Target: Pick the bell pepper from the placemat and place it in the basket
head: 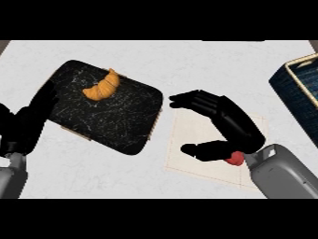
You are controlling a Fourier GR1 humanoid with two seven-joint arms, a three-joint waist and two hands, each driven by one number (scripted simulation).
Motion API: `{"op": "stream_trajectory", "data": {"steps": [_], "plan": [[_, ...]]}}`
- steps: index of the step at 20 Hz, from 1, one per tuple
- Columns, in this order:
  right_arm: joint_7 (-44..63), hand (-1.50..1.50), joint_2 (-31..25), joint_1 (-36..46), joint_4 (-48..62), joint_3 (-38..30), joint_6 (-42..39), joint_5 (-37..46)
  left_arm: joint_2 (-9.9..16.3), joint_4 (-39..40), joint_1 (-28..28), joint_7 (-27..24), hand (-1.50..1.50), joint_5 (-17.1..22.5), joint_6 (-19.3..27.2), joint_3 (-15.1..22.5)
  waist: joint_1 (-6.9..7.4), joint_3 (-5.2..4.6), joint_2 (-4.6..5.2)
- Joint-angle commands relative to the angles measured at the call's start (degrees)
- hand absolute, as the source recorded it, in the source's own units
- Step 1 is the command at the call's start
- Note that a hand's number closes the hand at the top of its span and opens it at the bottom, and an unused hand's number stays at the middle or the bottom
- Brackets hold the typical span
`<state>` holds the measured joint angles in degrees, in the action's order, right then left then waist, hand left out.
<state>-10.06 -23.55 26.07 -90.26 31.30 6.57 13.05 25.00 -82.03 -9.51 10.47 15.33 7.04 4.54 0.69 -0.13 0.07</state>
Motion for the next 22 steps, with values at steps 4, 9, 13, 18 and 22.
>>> {"op": "stream_trajectory", "data": {"steps": [4, 9, 13, 18, 22], "plan": [[29.5, -1.5, 10.44, 6.25, -6.86, 9.15, 1.57, 15.48, 0.8, 1.97, -1.9, 2.11, 0.0, 0.78, -1.42, -1.88, -1.04, -0.04, -0.6], [47.83, -1.5, 4.57, 15.98, -6.56, 8.08, -13.45, 18.62, 0.95, 2.48, -1.33, 0.71, 0.0, 0.02, -0.45, -2.63, -1.55, -0.24, -1.19], [59.2, -1.5, 0.02, 24.61, -5.19, 6.49, -23.16, 23.91, 0.86, 3.23, -0.68, 0.1, 0.0, -0.35, -1.1, -2.16, -1.86, -0.32, -1.39], [73.0, -1.5, 1.54, 31.11, -11.05, -1.19, -41.75, 11.06, -0.6, 2.24, -0.29, 0.68, 0.0, -0.31, -0.39, -1.98, -1.74, -0.03, -1.09], [75.61, -1.5, 0.99, 32.07, -8.46, -5.9, -49.38, 0.15, 0.36, 3.84, -0.34, -0.42, 0.0, -0.28, -1.47, -3.08, -2.17, -0.08, -0.92]]}}
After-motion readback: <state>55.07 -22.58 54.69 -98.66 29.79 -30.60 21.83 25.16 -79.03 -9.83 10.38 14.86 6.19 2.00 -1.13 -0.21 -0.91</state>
